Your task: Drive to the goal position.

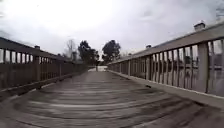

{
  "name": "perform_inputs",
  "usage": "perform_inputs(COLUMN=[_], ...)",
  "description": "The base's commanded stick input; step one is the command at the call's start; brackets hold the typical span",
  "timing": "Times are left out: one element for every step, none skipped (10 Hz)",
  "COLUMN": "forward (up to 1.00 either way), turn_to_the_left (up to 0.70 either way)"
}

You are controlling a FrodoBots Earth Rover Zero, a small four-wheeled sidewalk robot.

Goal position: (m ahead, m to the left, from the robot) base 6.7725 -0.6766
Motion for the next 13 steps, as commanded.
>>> perform_inputs(forward=[0.85,0.85,0.85,0.85,0.85,0.85,0.85,0.85,0.85,0.85,0.85,0.85,0.85], turn_to_the_left=[0.00,0.00,0.00,0.00,0.00,0.00,0.00,0.00,0.00,0.00,0.00,0.00,0.00])
